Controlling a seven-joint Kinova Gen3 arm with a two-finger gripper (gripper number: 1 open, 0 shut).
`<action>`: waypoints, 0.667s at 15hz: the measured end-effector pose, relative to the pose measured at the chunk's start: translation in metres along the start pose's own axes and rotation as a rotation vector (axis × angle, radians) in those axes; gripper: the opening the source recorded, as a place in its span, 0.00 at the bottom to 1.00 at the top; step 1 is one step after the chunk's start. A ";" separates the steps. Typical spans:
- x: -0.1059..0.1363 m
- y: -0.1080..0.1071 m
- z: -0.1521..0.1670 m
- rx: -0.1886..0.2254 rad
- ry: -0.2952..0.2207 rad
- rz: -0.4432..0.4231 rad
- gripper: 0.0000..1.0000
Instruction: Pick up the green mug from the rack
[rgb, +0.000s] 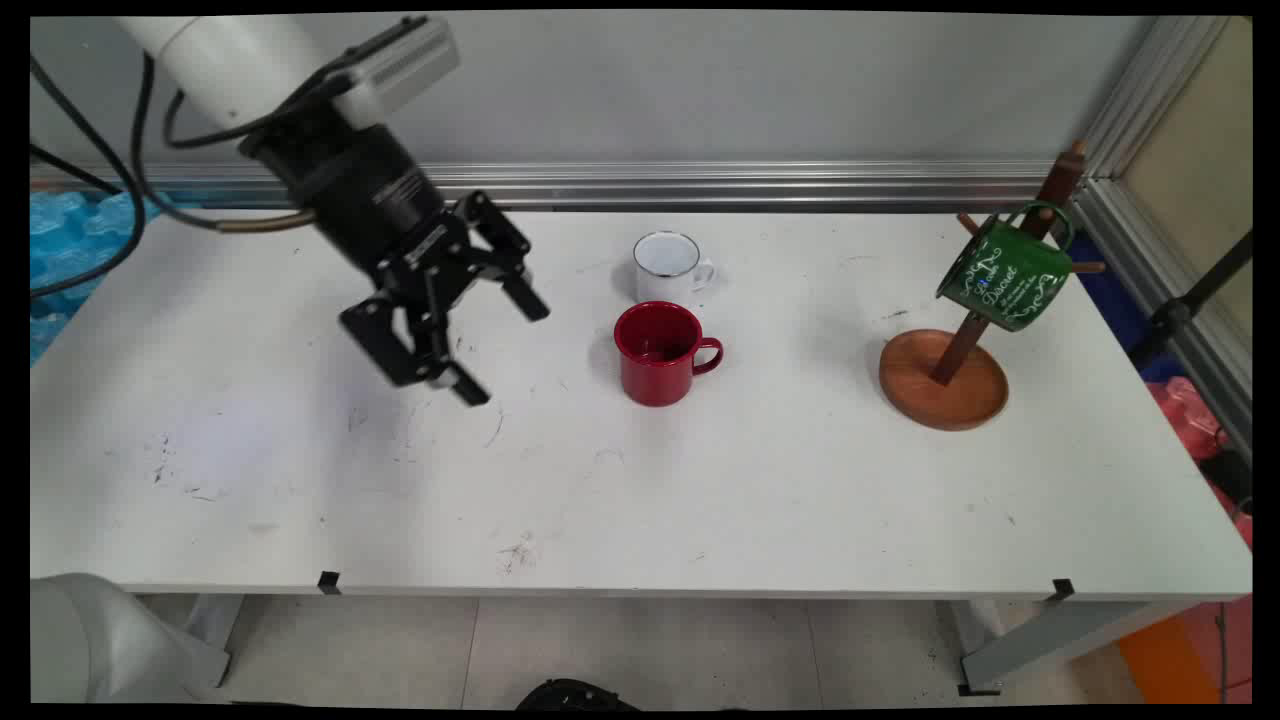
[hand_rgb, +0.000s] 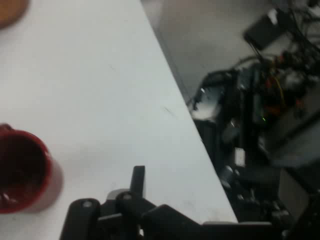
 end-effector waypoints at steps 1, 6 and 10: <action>0.003 -0.005 -0.001 0.016 0.016 -0.013 1.00; 0.018 -0.035 -0.007 0.095 0.112 -0.078 1.00; 0.027 -0.054 -0.006 0.127 0.170 -0.108 1.00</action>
